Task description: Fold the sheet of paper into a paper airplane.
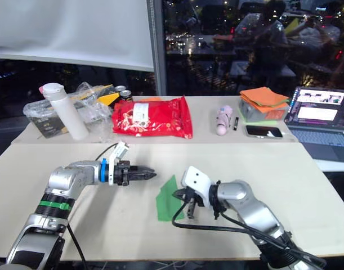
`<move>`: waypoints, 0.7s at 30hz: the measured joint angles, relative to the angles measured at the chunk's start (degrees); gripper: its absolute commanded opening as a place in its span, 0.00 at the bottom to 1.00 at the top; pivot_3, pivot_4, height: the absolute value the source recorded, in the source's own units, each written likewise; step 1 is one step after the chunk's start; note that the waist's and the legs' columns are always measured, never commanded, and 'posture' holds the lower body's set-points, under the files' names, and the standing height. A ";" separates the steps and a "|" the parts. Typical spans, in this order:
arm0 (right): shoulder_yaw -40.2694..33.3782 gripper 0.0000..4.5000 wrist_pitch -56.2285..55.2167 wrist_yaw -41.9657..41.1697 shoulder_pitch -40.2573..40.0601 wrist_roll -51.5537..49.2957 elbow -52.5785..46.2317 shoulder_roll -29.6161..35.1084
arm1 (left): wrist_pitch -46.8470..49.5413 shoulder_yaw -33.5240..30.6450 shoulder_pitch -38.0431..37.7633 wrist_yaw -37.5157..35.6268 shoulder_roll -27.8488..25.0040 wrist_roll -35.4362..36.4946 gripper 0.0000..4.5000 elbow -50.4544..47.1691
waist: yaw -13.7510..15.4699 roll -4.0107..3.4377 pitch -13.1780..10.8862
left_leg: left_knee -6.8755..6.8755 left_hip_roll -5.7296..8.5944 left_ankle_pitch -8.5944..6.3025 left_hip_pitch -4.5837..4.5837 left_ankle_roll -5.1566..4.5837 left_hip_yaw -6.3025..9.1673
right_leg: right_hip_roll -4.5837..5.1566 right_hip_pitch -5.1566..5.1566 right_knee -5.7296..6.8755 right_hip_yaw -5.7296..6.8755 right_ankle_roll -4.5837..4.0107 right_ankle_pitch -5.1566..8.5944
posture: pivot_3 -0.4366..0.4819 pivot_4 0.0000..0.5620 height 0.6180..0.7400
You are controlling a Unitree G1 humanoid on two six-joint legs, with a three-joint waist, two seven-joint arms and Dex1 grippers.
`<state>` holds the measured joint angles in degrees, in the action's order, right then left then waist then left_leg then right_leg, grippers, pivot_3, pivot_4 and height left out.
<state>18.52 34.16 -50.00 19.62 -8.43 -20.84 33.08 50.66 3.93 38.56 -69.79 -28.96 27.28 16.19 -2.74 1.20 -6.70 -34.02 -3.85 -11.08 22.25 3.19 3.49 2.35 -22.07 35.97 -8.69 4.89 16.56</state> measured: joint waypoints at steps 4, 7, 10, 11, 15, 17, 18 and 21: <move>-0.09 0.00 0.22 0.64 -0.01 0.39 -0.11 0.42 | 9.20 -2.63 5.38 7.65 3.77 1.39 0.67 3.17 | 0.51 0.04 -0.02 | -0.03 0.01 0.00 0.03 0.00 0.02 | 0.00 0.03 -0.05 0.01 0.00 0.00 | 0.48 0.27 0.88; -0.39 0.00 0.23 0.91 -0.07 0.43 -0.20 1.51 | 14.72 0.86 8.48 12.58 3.35 -0.68 0.67 4.81 | 0.19 0.05 -0.03 | 0.00 0.02 0.00 0.02 0.00 0.02 | 0.00 0.03 -0.06 0.00 0.00 -0.01 | 0.48 0.27 0.88; -2.66 0.00 0.23 1.41 -0.61 0.43 -1.12 4.42 | 27.20 5.73 15.16 8.21 2.02 1.31 0.67 14.10 | 0.04 0.08 -0.09 | 0.06 0.04 0.00 0.05 -0.01 0.06 | -0.03 -0.10 -0.01 0.02 0.00 0.00 | 0.48 0.27 0.88; -3.53 0.00 0.22 1.49 -0.76 0.42 -1.47 4.96 | 29.30 6.56 16.94 6.72 1.76 1.89 0.67 16.43 | 0.01 0.09 -0.11 | 0.07 0.04 0.00 0.03 -0.01 0.07 | -0.03 -0.09 -0.02 0.02 0.00 0.01 | 0.48 0.27 0.88; -6.09 0.00 0.27 2.16 -2.47 0.33 -3.80 6.83 | 31.18 9.94 24.11 1.25 2.50 2.02 0.67 25.83 | 0.07 0.12 -0.12 | 0.11 0.05 0.00 0.04 0.00 0.06 | -0.03 -0.08 -0.09 0.02 -0.01 0.01 | 0.48 0.27 0.88; -6.80 0.00 0.93 2.75 -3.64 0.32 -4.97 7.29 | 30.57 10.74 26.31 -1.03 3.84 1.85 0.67 30.45 | 0.10 0.12 -0.12 | 0.13 0.05 0.00 0.05 0.00 0.06 | -0.04 -0.09 -0.11 0.02 -0.02 0.01 | 0.48 0.27 0.88; -7.04 0.00 1.14 2.85 -4.02 0.32 -5.27 7.38 | 30.20 11.25 26.67 -1.80 4.23 1.68 0.67 31.62 | 0.08 0.12 -0.12 | 0.13 0.04 0.00 0.05 0.00 0.07 | -0.04 -0.09 -0.11 0.02 -0.02 0.01 | 0.48 0.27 0.88; -8.39 0.00 1.89 4.10 -5.10 0.29 -6.64 7.40 | 27.96 15.51 27.13 -4.56 5.59 -1.02 0.67 35.50 | -0.06 0.14 -0.13 | 0.13 0.04 0.00 0.05 0.00 0.07 | -0.03 -0.10 -0.09 0.01 -0.02 0.01 | 0.48 0.27 0.88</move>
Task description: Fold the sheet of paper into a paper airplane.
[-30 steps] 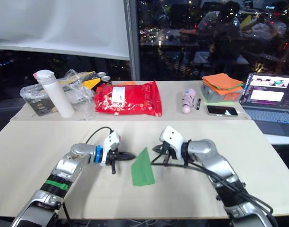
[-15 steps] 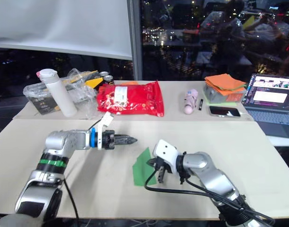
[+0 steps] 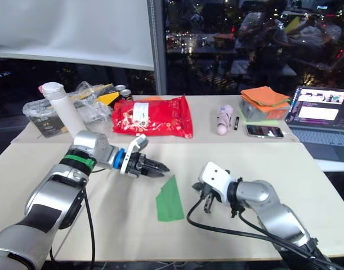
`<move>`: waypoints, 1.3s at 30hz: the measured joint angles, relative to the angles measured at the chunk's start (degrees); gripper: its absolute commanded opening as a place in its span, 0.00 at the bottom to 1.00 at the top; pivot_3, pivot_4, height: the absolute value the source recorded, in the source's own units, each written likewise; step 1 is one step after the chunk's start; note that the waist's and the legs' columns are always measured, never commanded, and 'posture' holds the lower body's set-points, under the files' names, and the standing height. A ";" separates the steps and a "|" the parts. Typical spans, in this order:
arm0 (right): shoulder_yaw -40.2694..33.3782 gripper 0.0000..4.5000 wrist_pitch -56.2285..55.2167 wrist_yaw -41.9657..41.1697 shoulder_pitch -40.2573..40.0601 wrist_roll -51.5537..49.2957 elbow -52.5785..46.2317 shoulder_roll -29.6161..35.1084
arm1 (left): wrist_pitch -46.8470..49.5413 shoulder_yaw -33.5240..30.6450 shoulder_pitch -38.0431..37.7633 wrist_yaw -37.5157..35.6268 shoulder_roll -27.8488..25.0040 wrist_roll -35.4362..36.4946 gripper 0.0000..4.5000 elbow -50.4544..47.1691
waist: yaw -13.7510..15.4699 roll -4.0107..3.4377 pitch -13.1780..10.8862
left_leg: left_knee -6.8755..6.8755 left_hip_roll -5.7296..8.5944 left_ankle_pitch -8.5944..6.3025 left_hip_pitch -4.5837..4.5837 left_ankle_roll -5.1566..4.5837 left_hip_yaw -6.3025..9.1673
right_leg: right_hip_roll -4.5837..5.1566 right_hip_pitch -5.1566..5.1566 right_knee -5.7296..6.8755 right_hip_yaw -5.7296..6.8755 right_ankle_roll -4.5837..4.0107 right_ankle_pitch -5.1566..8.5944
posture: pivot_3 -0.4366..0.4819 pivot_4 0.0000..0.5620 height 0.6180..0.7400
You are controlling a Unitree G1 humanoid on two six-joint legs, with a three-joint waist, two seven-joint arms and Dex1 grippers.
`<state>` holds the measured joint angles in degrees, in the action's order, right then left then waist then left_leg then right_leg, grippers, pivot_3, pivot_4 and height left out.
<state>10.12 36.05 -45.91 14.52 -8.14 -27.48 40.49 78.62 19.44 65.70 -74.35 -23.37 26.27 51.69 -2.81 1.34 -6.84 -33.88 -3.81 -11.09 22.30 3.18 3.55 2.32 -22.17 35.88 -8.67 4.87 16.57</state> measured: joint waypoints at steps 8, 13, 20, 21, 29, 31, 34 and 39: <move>-1.84 0.00 3.30 2.52 -0.18 -1.48 -3.55 -0.61 | -5.15 3.18 3.59 -4.91 4.05 -6.01 0.67 8.40 | 0.32 0.11 -0.06 | -0.02 0.01 0.00 0.08 0.00 0.00 | 0.00 0.00 -0.06 0.00 -0.01 0.00 | 0.48 0.27 0.88; -1.93 0.00 4.16 3.36 -1.42 -1.68 -4.30 0.04 | -7.59 5.01 4.43 -8.86 6.28 -9.57 0.55 10.60 | 0.31 0.11 -0.06 | -0.02 0.01 0.00 0.08 0.00 0.00 | 0.00 0.00 -0.05 0.00 -0.01 0.00 | 0.48 0.27 0.88; -2.27 0.00 4.74 4.66 -1.40 -2.14 -4.68 0.10 | -9.91 6.39 3.60 -8.85 10.24 -14.73 0.05 14.05 | 0.10 0.12 -0.07 | -0.02 0.01 0.00 0.07 0.00 0.01 | 0.00 0.01 -0.02 0.00 0.00 0.00 | 0.48 0.27 0.88; -2.27 0.00 4.74 4.85 -1.40 -2.15 -4.68 0.10 | -9.86 6.06 3.60 -8.86 10.26 -14.91 0.01 14.37 | 0.09 0.12 -0.07 | -0.02 0.01 0.00 0.06 0.00 0.01 | 0.00 0.01 -0.02 0.00 0.00 0.00 | 0.48 0.27 0.88; -2.27 0.00 4.74 5.32 -1.43 -2.25 -4.67 -0.01 | -2.30 -11.30 4.58 4.45 9.91 -11.10 0.01 18.23 | 0.17 0.11 -0.06 | -0.03 0.01 0.00 0.05 -0.01 0.03 | 0.00 0.03 0.00 0.00 0.02 0.00 | 0.48 0.27 0.88; -2.28 0.00 4.73 5.54 -1.53 -2.27 -4.67 -0.23 | 0.53 -17.31 4.28 10.73 9.89 -9.48 0.01 18.42 | 0.20 0.11 -0.06 | -0.03 0.01 0.00 0.03 -0.01 0.04 | 0.00 0.05 0.02 0.00 0.02 0.00 | 0.48 0.27 0.88; -2.23 0.00 4.68 6.10 -1.73 -2.22 -4.56 -0.76 | 5.35 -26.80 2.19 20.39 10.01 -6.76 0.01 17.47 | 0.15 0.09 -0.05 | -0.03 0.01 0.00 -0.01 0.00 0.04 | 0.00 0.07 0.07 0.00 0.03 -0.01 | 0.48 0.27 0.88; -1.77 0.00 4.44 6.36 -1.29 -2.14 -3.88 -1.43 | 10.94 -47.36 -8.48 40.19 17.85 -5.20 0.01 -2.00 | 0.40 0.01 0.00 | -0.06 0.01 0.02 -0.15 0.04 0.05 | 0.00 0.23 0.15 -0.01 0.03 -0.02 | 0.48 0.27 0.88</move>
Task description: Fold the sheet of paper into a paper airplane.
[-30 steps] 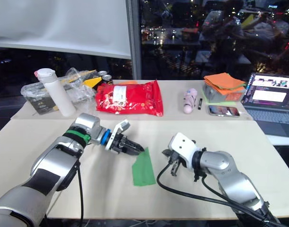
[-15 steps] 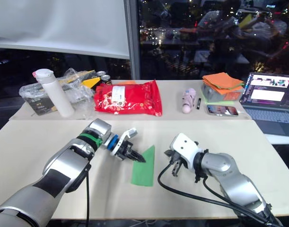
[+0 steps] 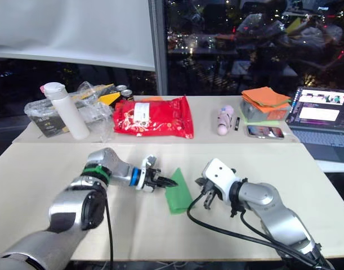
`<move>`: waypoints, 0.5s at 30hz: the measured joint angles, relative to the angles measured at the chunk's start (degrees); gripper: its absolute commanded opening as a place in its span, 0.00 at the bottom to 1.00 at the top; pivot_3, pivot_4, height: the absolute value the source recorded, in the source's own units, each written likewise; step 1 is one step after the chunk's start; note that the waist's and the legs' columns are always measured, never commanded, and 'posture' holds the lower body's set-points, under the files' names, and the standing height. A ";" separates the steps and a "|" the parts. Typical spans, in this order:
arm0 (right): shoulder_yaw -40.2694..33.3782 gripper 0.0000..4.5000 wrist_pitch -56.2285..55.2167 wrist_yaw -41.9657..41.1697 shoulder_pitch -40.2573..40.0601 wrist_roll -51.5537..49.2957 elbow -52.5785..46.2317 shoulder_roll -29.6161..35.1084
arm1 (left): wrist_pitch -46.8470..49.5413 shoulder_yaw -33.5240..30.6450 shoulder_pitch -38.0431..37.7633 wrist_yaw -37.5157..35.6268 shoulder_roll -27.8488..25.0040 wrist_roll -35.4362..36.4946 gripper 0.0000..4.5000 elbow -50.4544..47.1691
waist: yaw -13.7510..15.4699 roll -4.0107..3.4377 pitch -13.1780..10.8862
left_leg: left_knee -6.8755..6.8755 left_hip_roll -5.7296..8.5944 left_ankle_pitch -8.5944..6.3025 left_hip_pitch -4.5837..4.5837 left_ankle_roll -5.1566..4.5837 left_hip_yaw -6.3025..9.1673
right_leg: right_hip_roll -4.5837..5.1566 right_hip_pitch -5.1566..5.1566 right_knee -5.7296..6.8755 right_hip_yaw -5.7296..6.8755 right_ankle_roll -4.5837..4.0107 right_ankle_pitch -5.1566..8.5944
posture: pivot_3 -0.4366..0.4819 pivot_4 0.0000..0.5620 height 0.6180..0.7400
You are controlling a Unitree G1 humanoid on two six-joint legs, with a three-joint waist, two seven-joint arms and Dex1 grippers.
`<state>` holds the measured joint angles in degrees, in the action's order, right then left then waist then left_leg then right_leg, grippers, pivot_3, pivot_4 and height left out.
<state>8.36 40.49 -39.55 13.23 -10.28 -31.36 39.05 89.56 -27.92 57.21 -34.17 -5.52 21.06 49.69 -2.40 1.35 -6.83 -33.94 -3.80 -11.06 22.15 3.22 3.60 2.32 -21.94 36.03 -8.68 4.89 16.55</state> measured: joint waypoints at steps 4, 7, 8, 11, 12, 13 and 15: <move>1.47 0.00 -0.05 0.16 1.38 0.17 1.48 -0.78 | 1.91 -18.44 -6.01 17.14 11.94 0.02 0.01 -19.65 | 0.46 0.05 -0.02 | -0.05 0.03 0.01 -0.26 0.05 0.01 | 0.01 0.36 -0.12 0.00 0.02 -0.01 | 0.48 0.27 0.88; 1.97 0.00 -0.66 0.29 2.21 0.37 1.70 -1.30 | 2.78 -23.77 -6.25 24.35 12.13 0.63 0.01 -25.28 | -0.39 0.15 -0.07 | 0.01 0.02 0.01 -0.35 0.06 0.06 | 0.01 0.35 -0.15 0.00 0.06 -0.02 | 0.48 0.27 0.88; 2.01 0.00 -0.69 0.36 2.26 0.55 2.14 -1.32 | 2.80 -25.01 -6.36 26.32 12.17 1.03 0.01 -26.58 | -0.53 0.15 -0.07 | 0.01 0.03 0.02 -0.35 0.07 0.06 | 0.01 0.35 -0.15 0.00 0.06 -0.02 | 0.48 0.27 0.88; 2.36 0.00 -0.71 0.52 3.33 1.01 3.64 -1.39 | 2.85 -28.02 -6.42 31.09 12.24 2.37 0.06 -28.74 | -0.55 0.16 -0.08 | 0.01 0.04 0.03 -0.32 0.10 0.07 | 0.01 0.35 -0.16 0.00 0.07 -0.03 | 0.48 0.27 0.88; 2.36 0.00 -0.77 0.54 3.81 1.12 3.74 -1.39 | 2.86 -28.84 -6.42 32.62 12.24 2.85 0.13 -29.17 | -0.58 0.16 -0.08 | 0.02 0.04 0.03 -0.33 0.10 0.07 | 0.01 0.35 -0.17 0.00 0.07 -0.03 | 0.48 0.27 0.88; 2.35 0.00 -0.97 0.59 4.03 1.17 3.75 -1.39 | 2.86 -29.53 -6.43 34.11 12.25 3.06 0.19 -29.35 | -0.56 0.17 -0.09 | 0.02 0.04 0.03 -0.33 0.10 0.08 | 0.01 0.35 -0.18 0.00 0.07 -0.03 | 0.48 0.27 0.88; 2.36 0.00 -1.14 0.62 4.04 1.28 3.90 -1.39 | 2.86 -30.26 -6.46 35.84 12.25 4.38 0.34 -29.67 | -0.42 0.19 -0.10 | 0.02 0.04 0.03 -0.29 0.10 0.09 | 0.01 0.34 -0.19 0.01 0.07 -0.03 | 0.48 0.27 0.88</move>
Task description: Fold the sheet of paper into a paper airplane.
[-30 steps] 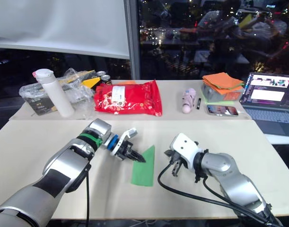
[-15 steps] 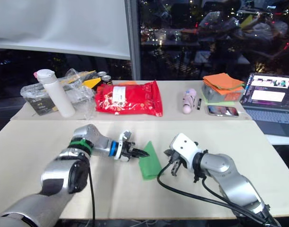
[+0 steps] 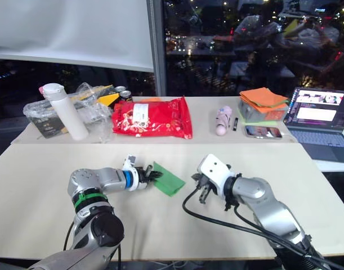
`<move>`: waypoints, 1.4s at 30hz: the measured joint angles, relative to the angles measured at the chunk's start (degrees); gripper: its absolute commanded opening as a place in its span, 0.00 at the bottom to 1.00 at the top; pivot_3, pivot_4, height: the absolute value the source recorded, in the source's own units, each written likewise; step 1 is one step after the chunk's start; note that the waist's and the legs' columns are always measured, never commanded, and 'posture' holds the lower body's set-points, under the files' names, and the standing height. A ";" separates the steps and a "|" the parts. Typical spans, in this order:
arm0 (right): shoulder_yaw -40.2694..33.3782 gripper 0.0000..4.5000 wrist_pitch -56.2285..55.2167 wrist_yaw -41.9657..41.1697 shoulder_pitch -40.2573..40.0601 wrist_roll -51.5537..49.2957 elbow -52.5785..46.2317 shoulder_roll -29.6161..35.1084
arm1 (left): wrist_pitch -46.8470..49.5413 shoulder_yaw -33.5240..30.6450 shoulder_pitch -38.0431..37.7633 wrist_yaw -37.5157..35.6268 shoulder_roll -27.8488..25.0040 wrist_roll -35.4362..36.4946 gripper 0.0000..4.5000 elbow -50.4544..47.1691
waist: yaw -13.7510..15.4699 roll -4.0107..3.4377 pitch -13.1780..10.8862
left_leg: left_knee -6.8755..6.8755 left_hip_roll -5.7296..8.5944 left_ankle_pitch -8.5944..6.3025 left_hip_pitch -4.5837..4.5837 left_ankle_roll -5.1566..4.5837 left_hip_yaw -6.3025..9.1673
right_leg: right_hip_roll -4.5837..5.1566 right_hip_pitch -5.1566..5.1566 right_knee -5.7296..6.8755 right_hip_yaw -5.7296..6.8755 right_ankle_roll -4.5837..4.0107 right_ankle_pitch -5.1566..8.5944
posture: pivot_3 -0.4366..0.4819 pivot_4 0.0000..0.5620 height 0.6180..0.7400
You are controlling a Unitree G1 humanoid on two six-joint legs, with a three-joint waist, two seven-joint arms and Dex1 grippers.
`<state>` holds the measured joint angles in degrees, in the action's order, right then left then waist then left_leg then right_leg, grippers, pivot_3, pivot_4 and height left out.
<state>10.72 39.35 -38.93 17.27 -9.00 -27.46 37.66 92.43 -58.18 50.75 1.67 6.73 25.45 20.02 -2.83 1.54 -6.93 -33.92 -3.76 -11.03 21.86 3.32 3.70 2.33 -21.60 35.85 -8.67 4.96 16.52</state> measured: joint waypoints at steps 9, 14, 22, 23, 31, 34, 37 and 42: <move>-0.18 0.00 0.06 0.12 -0.56 -0.49 -0.40 -0.58 | -0.01 -1.51 -1.15 7.82 -1.30 12.60 1.00 -1.65 | -0.14 0.01 0.01 | 0.04 0.00 0.00 -0.08 0.03 0.00 | 0.00 0.05 -0.02 -0.01 0.01 -0.01 | 0.48 0.27 0.88; -0.60 0.13 0.19 0.51 -2.74 -2.40 -1.51 -2.63 | -0.27 5.83 -9.72 4.13 -14.11 24.04 1.00 -3.14 | -1.84 0.01 0.00 | 0.15 -0.02 -0.01 -0.39 0.04 0.06 | -0.01 0.08 0.13 -0.01 0.00 0.00 | 0.48 0.27 0.88; 2.47 0.73 3.32 0.84 2.64 -4.88 -3.07 -6.78 | -16.46 45.40 -26.43 -28.99 -41.79 20.62 1.00 -21.31 | -1.32 0.11 -0.31 | 0.19 0.02 0.17 -0.34 1.06 0.28 | -0.02 0.17 -0.13 0.05 -0.37 0.17 | 0.48 0.27 0.88; 3.91 0.81 3.71 1.59 3.90 -3.79 -2.93 -7.16 | -21.01 48.52 -26.83 -34.21 -44.06 18.72 1.00 -21.42 | -1.13 0.11 -0.32 | 0.21 0.01 0.17 -0.23 1.06 0.28 | -0.02 0.01 -0.13 0.05 -0.47 0.20 | 0.48 0.27 0.88; 18.58 0.95 1.94 5.53 8.65 9.76 1.74 -7.51 | -50.49 65.16 -26.95 -53.48 -54.23 0.66 1.00 -21.52 | 0.12 0.08 -0.30 | 0.22 0.00 0.18 0.38 1.03 0.23 | -0.02 -0.55 -0.11 0.04 -0.49 0.03 | 0.48 0.27 0.88; 19.78 0.95 1.12 7.39 8.75 13.11 3.33 -8.86 | -56.24 70.07 -27.05 -56.98 -57.30 -5.49 1.00 -21.38 | 0.32 0.08 -0.30 | 0.19 -0.02 0.18 0.40 1.02 0.22 | -0.02 -0.56 -0.08 0.04 -0.45 0.05 | 0.48 0.27 0.88; 19.75 0.84 1.13 7.97 8.76 14.70 3.45 -9.31 | -58.85 71.49 -27.91 -58.17 -58.83 -9.59 1.00 -19.79 | 0.23 0.04 -0.31 | 0.19 -0.04 0.19 0.38 1.00 0.19 | -0.03 -0.56 -0.03 0.04 -0.46 0.08 | 0.48 0.27 0.88; 20.06 0.46 1.24 7.90 8.84 15.94 3.82 -11.58 | -59.47 70.36 -28.22 -58.27 -56.32 -9.77 1.00 -19.05 | 0.36 0.05 -0.31 | 0.15 -0.05 0.19 0.39 0.99 0.19 | -0.03 -0.55 0.00 0.05 -0.38 0.04 | 0.48 0.27 0.88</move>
<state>30.77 40.59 -31.03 26.12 6.94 -23.64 26.08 32.96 12.17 22.53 -56.59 -49.59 15.68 0.97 -2.46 1.58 -7.24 -33.77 -3.81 -10.84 22.25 4.31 3.89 2.30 -22.15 35.85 -8.62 4.58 16.56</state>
